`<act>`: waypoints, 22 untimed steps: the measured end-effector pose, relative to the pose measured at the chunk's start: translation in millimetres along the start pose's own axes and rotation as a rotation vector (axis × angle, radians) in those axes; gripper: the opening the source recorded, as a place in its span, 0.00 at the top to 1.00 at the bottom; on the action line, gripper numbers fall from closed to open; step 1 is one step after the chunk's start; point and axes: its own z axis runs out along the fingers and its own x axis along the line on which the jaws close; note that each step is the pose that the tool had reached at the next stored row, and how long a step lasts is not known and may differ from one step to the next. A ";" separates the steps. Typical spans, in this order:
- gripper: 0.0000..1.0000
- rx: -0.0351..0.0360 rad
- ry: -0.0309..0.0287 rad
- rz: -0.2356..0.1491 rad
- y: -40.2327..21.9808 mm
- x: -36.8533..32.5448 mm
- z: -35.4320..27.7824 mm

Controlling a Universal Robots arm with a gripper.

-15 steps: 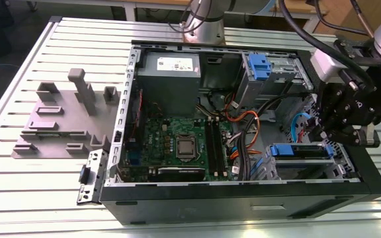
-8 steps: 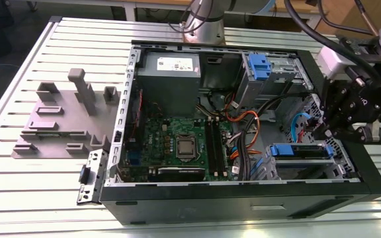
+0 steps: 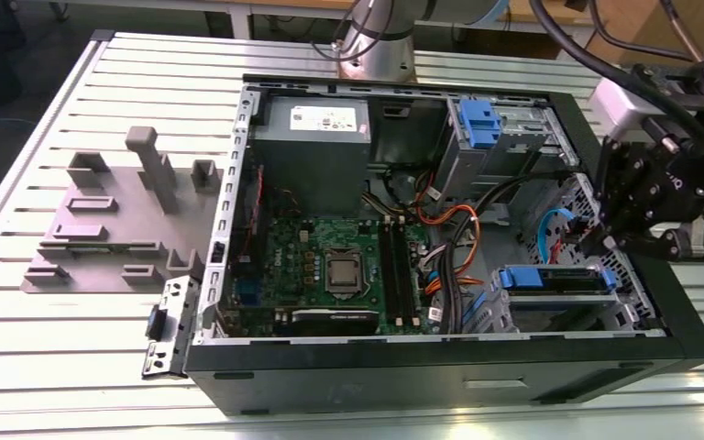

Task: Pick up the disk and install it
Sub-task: 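Insert the first disk wire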

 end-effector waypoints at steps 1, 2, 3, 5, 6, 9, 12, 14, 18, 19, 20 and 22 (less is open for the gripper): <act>0.89 0.0000 0.0003 0.000 -0.2 -0.4 -0.7; 0.89 0.0000 0.0005 0.000 -0.3 -0.8 -1.2; 0.89 0.0000 0.0009 0.000 -0.5 -1.3 -2.0; 0.89 0.0001 0.0019 0.000 -1.0 -2.5 -3.1; 0.89 0.0001 0.0028 0.000 -1.2 -3.3 -3.5; 0.89 0.0001 0.0056 0.000 -1.7 -5.9 -4.5; 0.89 0.0003 0.0077 0.000 -3.3 -7.7 -4.8; 0.89 0.0001 0.0083 0.000 -4.4 -8.5 -4.7; 0.89 0.0001 0.0088 0.000 -4.8 -8.9 -4.8; 0.89 0.0001 0.0087 0.000 -4.9 -9.0 -4.7; 0.89 0.0001 0.0088 0.000 -4.9 -9.0 -4.8; 0.83 0.0001 0.0087 0.000 -4.9 -9.0 -4.7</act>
